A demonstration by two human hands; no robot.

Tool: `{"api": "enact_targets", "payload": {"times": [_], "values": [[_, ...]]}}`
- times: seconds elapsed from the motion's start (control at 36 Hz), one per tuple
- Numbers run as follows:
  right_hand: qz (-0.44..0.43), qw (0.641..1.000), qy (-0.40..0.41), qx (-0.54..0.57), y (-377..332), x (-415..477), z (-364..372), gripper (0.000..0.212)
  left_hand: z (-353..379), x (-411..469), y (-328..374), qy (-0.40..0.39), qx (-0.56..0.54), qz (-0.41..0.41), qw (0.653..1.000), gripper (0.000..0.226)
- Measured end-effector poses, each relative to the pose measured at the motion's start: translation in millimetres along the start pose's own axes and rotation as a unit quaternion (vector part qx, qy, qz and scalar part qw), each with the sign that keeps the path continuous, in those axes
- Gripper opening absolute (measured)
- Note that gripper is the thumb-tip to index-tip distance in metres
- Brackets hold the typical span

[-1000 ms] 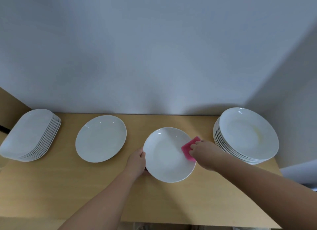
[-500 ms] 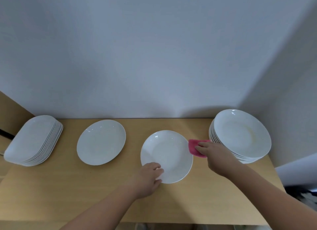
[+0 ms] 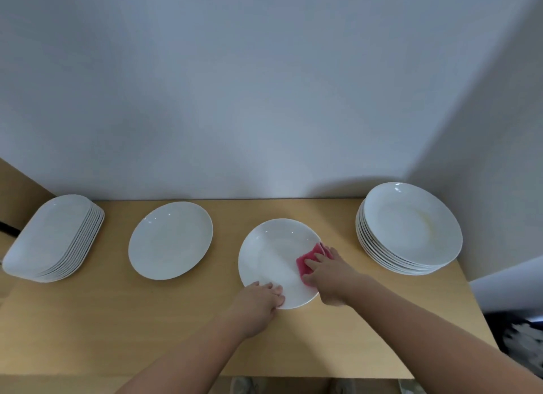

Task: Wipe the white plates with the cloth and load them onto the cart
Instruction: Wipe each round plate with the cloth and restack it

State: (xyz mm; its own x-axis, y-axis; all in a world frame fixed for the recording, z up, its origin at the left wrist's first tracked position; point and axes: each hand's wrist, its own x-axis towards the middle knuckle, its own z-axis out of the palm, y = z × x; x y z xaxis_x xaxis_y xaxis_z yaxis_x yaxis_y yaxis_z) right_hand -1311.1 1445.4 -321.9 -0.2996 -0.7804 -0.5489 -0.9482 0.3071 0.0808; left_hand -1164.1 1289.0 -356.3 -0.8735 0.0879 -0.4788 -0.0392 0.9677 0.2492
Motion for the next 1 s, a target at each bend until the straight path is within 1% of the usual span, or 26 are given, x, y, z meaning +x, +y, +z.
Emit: {"api": "enact_targets", "payload": {"times": [0.08,0.19,0.31,0.44,0.53,0.58,0.67,0.72,0.78,0.86,0.92,0.97,1.0], "values": [[-0.036,0.999,-0.014,-0.015,4.7,-3.3,0.7,0.052,3.4,1.4,0.5,-0.010,0.007,-0.006,1.000,0.043],[-0.077,0.997,-0.006,-0.013,9.9,-6.0,1.7,0.042,3.6,2.3,2.0,-0.008,0.013,-0.010,1.000,0.045],[-0.112,0.993,-0.015,-0.029,9.0,-8.7,-1.3,0.043,0.5,1.7,4.0,-0.017,0.031,-0.008,0.999,0.045],[-0.118,0.993,-0.028,-0.017,6.2,-13.7,-13.3,0.042,-4.2,-0.1,6.3,-0.021,0.043,-0.008,0.999,0.043],[-0.120,0.992,-0.028,0.030,7.7,-22.7,-19.8,0.041,-5.6,-0.9,7.0,-0.017,0.048,-0.003,0.999,0.043],[-0.106,0.990,-0.002,0.097,12.7,-33.3,-18.8,0.037,-5.0,-1.0,7.2,-0.018,0.048,-0.002,0.999,0.044],[-0.081,0.983,0.082,0.144,26.5,-55.7,-10.6,0.019,-1.4,-1.3,6.0,-0.010,0.058,0.008,0.998,0.046],[-0.057,0.970,0.126,0.202,37.2,-72.8,-2.4,0.023,1.0,-2.5,5.5,-0.003,0.073,0.016,0.997,0.051],[-0.033,0.957,0.150,0.247,46.8,-88.3,5.6,0.028,2.0,-4.0,6.8,-0.010,0.092,0.019,0.996,0.053],[-0.012,0.941,0.187,0.283,52.6,-105.2,10.7,0.035,3.3,-5.3,10.4,-0.008,0.099,0.018,0.995,0.054],[-0.008,0.929,0.211,0.303,52.0,-111.5,8.8,0.042,0.7,-6.7,13.5,0.014,0.084,0.018,0.996,0.053],[-0.006,0.915,0.242,0.323,51.9,-115.4,5.6,0.031,-5.4,-7.4,18.5,0.050,0.053,0.011,0.997,0.048],[-0.005,0.907,0.263,0.329,52.7,-116.4,4.2,0.025,-11.2,-8.1,21.6,0.068,0.032,-0.002,0.997,0.042]]}}
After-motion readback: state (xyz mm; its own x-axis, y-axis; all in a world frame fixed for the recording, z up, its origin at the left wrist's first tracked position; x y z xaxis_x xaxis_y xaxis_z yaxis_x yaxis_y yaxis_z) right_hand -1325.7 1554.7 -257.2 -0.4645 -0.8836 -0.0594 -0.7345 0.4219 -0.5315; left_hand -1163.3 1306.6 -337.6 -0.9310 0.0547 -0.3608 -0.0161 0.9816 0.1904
